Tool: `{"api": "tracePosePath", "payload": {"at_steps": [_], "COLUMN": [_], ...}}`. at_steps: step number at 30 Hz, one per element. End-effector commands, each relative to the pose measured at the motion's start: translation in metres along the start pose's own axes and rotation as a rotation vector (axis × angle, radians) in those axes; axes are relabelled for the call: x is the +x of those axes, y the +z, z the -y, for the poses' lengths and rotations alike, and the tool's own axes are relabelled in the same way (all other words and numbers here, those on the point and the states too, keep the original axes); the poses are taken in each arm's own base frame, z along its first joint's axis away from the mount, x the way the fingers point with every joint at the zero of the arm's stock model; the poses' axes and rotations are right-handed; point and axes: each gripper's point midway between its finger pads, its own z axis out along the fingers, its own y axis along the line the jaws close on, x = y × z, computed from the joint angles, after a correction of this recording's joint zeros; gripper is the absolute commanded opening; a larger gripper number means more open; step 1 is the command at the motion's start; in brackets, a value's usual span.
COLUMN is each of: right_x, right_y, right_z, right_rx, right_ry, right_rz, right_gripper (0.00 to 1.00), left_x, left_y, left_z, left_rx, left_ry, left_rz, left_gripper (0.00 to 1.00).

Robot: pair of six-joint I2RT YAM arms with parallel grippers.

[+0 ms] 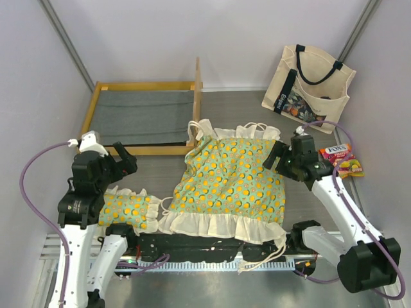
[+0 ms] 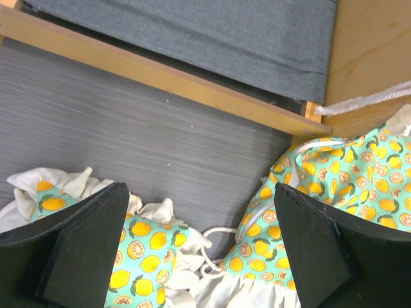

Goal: Set up the pet bed

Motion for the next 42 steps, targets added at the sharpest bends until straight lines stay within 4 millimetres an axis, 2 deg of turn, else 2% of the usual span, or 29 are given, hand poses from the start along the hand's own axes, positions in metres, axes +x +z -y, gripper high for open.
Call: {"api": "tracePosePath", "payload": {"at_steps": [1, 3, 7, 9, 10, 11, 13, 14, 16, 17, 19, 20, 22, 23, 25, 26, 27, 28, 29, 30, 31, 32, 33, 34, 35, 36, 37, 38, 42], "right_x": [0.049, 0.061, 0.071, 0.069, 0.074, 0.072, 0.075, 0.069, 0.056, 0.035, 0.008, -0.022, -0.051, -0.079, -0.101, -0.126, -0.136, -0.146, -0.166, -0.178, -0.187, -0.204, -0.212, -0.223, -0.236, -0.241, -0.251, -0.259, -0.275], "right_y": [0.008, 0.017, 0.037, 0.048, 0.055, 0.060, 0.064, 0.063, 0.054, 0.039, 0.014, -0.019, -0.058, -0.097, -0.135, -0.179, -0.187, -0.205, -0.248, -0.247, -0.261, -0.299, -0.310, -0.295, -0.338, -0.350, -0.351, -0.371, -0.396], "right_z": [0.002, 0.001, 0.008, 0.011, 0.012, 0.010, 0.003, -0.002, -0.014, -0.028, -0.048, -0.075, -0.104, -0.129, -0.156, -0.175, -0.187, -0.198, -0.214, -0.226, -0.236, -0.251, -0.261, -0.278, -0.292, -0.302, -0.320, -0.333, -0.370], "right_rx": [0.016, 0.001, 0.048, 0.067, 0.074, 0.067, 0.041, 0.029, -0.009, -0.051, -0.120, -0.225, -0.338, -0.430, -0.528, -0.592, -0.623, -0.659, -0.736, -0.748, -0.786, -0.860, -0.896, -0.920, -1.019, -1.077, -1.147, -1.242, -1.517], "right_ry": [-0.003, 0.006, 0.000, -0.007, -0.009, -0.011, -0.006, -0.009, -0.034, -0.045, -0.058, -0.069, -0.075, -0.088, -0.127, -0.152, -0.169, -0.180, -0.202, -0.209, -0.221, -0.230, -0.239, -0.238, -0.235, -0.231, -0.235, -0.249, -0.144], "right_rz": [-0.163, -0.190, -0.235, -0.219, -0.242, -0.243, -0.275, -0.265, -0.229, -0.161, -0.070, 0.027, 0.113, 0.194, 0.230, 0.311, 0.308, 0.338, 0.421, 0.420, 0.438, 0.510, 0.526, 0.485, 0.562, 0.570, 0.560, 0.611, 0.573], "right_gripper": [0.89, 0.89, 0.90, 0.83, 0.76, 0.47, 0.12, 0.01, 0.01, 0.01, 0.01, 0.01, 0.01, 0.01, 0.01, 0.01, 0.01, 0.01, 0.01, 0.01, 0.01, 0.01, 0.01, 0.01, 0.01, 0.01, 0.01, 0.01, 0.01], "left_x": [0.002, 0.006, 0.011, 0.015, 0.016, 0.018, 0.019, 0.020, 0.021, 0.021, 0.020, 0.020, 0.019, 0.017, 0.010, 0.005, -0.002, -0.009, -0.013, -0.017, -0.024, -0.027, -0.028, -0.031, -0.032, -0.034, -0.035, -0.036, -0.045], "left_y": [-0.013, -0.011, -0.008, -0.006, -0.005, -0.003, -0.001, -0.001, 0.000, 0.000, 0.000, 0.000, 0.001, 0.001, 0.000, -0.001, -0.002, -0.004, -0.006, -0.008, -0.010, -0.011, -0.012, -0.012, -0.012, -0.013, -0.013, -0.012, -0.010], "left_z": [0.006, 0.008, 0.010, 0.015, 0.018, 0.019, 0.020, 0.022, 0.023, 0.024, 0.025, 0.025, 0.024, 0.023, 0.017, 0.015, 0.008, 0.007, 0.006, 0.004, 0.004, 0.004, 0.004, 0.005, 0.005, 0.006, 0.006, 0.007, 0.019], "left_rx": [0.038, 0.049, 0.057, 0.086, 0.099, 0.105, 0.111, 0.121, 0.126, 0.133, 0.138, 0.136, 0.133, 0.125, 0.086, 0.075, 0.034, 0.025, 0.017, 0.004, -0.003, -0.004, -0.007, -0.006, -0.007, -0.004, -0.003, 0.000, 0.048], "left_ry": [-0.016, -0.022, -0.026, -0.024, -0.025, -0.023, -0.019, -0.020, -0.014, -0.012, -0.009, -0.007, -0.002, -0.002, -0.006, -0.008, -0.010, -0.011, -0.016, -0.017, -0.021, -0.023, -0.026, -0.032, -0.041, -0.046, -0.054, -0.059, -0.084], "left_rz": [-0.015, -0.034, -0.058, -0.087, -0.092, -0.101, -0.114, -0.120, -0.127, -0.126, -0.123, -0.122, -0.119, -0.112, -0.074, -0.051, -0.020, 0.007, 0.028, 0.046, 0.069, 0.078, 0.083, 0.092, 0.096, 0.103, 0.108, 0.110, 0.132], "left_gripper": [1.00, 1.00, 1.00, 1.00, 1.00, 1.00, 1.00, 1.00, 1.00, 1.00, 1.00, 0.99, 1.00, 1.00, 1.00, 0.99, 1.00, 1.00, 1.00, 1.00, 1.00, 1.00, 1.00, 1.00, 1.00, 1.00, 1.00, 1.00, 1.00]}}
